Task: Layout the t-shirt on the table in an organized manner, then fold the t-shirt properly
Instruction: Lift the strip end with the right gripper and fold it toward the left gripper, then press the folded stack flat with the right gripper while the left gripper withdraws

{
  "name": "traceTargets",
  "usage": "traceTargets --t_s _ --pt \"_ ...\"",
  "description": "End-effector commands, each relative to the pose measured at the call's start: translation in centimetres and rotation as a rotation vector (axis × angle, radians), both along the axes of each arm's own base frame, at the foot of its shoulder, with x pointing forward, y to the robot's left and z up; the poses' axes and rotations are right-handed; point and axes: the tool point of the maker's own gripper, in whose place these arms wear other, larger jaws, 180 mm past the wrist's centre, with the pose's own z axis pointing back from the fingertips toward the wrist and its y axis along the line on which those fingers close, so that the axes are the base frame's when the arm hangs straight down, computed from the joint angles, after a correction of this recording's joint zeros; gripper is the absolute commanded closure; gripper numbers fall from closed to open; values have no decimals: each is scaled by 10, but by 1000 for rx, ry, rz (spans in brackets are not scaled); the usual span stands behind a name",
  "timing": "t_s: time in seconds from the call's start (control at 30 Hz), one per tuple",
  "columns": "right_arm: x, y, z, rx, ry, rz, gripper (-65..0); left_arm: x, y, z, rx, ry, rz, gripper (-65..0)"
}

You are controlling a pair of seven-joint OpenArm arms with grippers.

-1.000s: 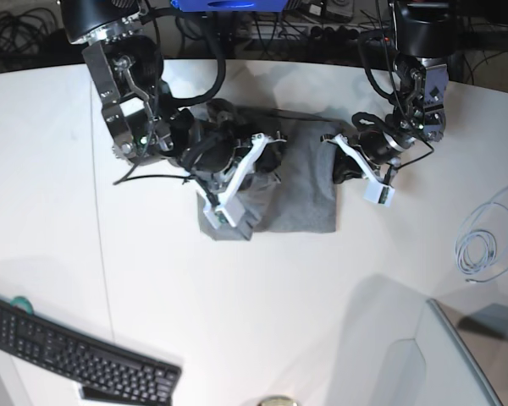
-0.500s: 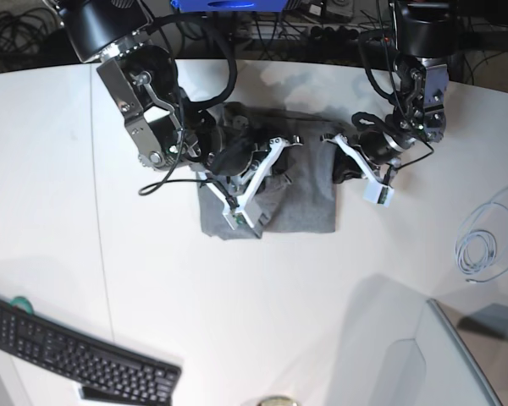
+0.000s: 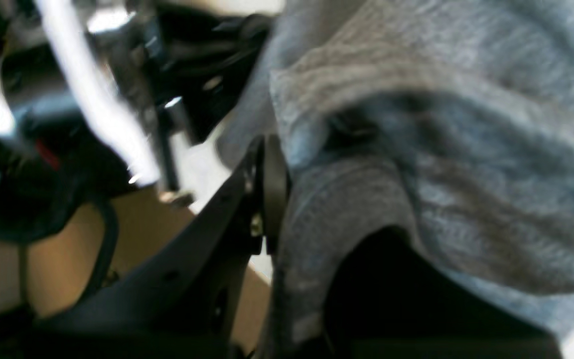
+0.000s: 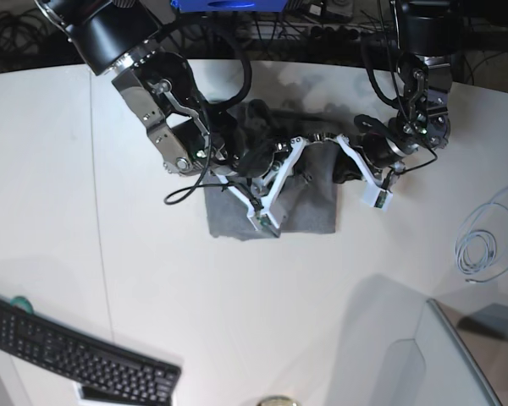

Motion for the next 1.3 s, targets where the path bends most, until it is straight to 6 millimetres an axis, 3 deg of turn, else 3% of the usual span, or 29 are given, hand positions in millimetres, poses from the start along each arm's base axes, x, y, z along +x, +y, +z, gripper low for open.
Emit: traceTargets --t_s 0.0,0.7,0.83,0.97,1.07,1.13,1.27 --pt "16 6 17 36 -54 -9 -6 10 1 11 -14 -41 2 0" --pt "27 10 -2 17 -26 -48 -17 -7 1 1 -12 -5 -1 0" --pt "27 20 4 40 -27 -47 -75 -8 2 1 -11 -5 0 0" --pt "32 23 8 55 -54 -60 -227 -12 22 1 29 -1 18 0" --pt "35 22 10 61 -70 -73 -330 -19 58 5 76 -5 104 0" --pt "35 23 10 63 -70 -73 -371 -23 77 10 105 -16 133 0" --pt "36 28 14 75 -73 -70 -387 -39 101 12 161 1 129 0"
